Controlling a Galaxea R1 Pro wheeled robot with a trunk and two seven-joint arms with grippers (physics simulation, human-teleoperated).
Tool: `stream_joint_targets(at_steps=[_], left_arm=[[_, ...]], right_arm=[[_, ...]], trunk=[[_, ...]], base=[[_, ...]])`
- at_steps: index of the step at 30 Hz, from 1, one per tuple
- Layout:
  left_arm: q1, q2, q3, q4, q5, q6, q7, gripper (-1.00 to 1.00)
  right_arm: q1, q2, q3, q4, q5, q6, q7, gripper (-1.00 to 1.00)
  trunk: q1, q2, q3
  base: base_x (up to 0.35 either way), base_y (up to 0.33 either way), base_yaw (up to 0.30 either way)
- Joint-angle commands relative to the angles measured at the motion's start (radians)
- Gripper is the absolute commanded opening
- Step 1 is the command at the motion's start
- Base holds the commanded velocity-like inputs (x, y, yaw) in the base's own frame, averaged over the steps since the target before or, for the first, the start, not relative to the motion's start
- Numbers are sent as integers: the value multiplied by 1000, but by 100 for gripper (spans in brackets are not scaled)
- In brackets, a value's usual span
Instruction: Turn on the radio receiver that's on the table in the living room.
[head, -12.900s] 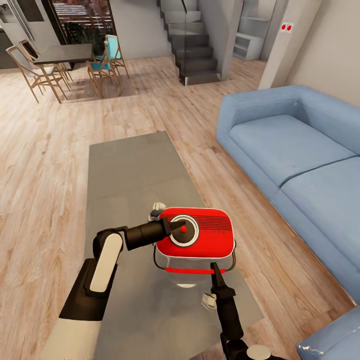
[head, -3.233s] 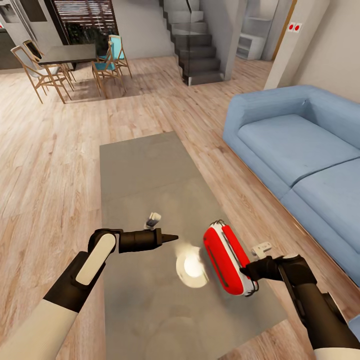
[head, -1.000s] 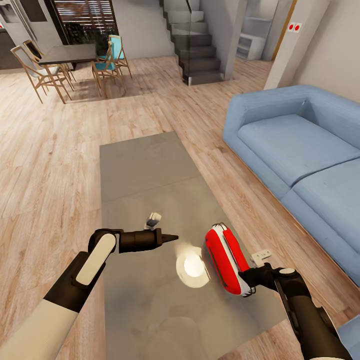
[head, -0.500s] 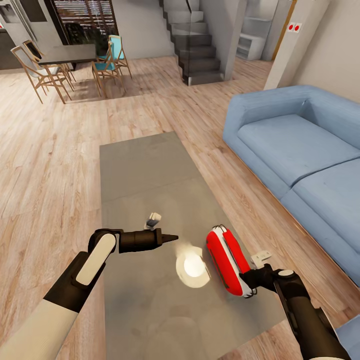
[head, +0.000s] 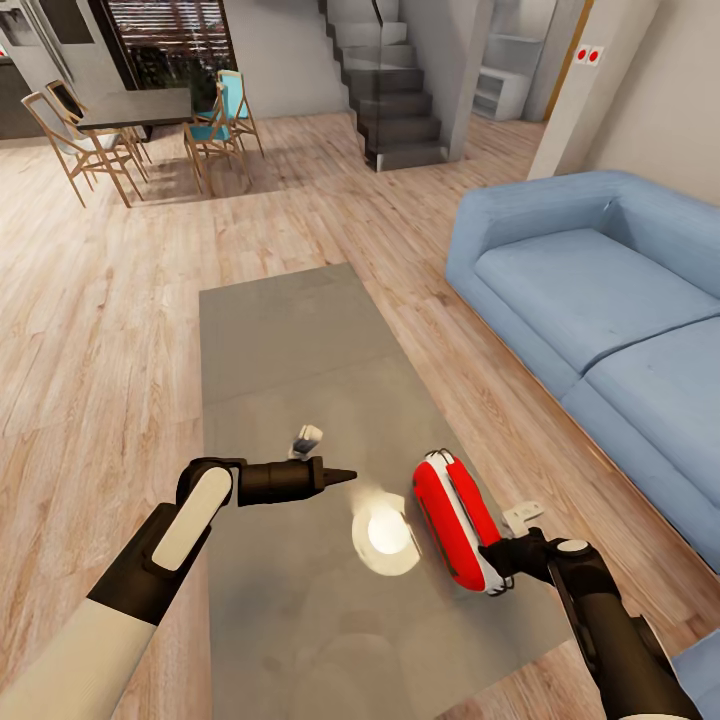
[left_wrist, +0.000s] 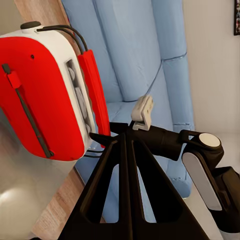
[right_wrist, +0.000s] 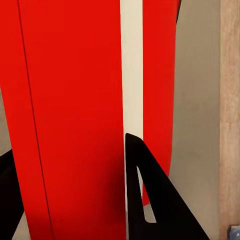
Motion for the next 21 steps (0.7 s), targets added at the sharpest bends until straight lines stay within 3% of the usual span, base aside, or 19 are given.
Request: stream_joint_targets(at_steps=[1,6,7,21], left_arm=[[0,0,0,1,0,0,0,-100],[-1,0,0,0,0,0,0,-100],[0,0,0,1,0,0,0,-100],[0,0,0,1,0,0,0,-100]], right_arm=[[0,0,-2,70,7,-93,1,-100],[0,0,-3,71,8,-93,1,-100],[0,0,-2,71,9,-93,1,100],[0,0,-3,71,7,-82,6,100]], trunk=[[0,0,0],[0,0,0],[0,0,0],[0,0,0]], base=[[0,0,0],[0,0,0],[0,0,0],[0,0,0]])
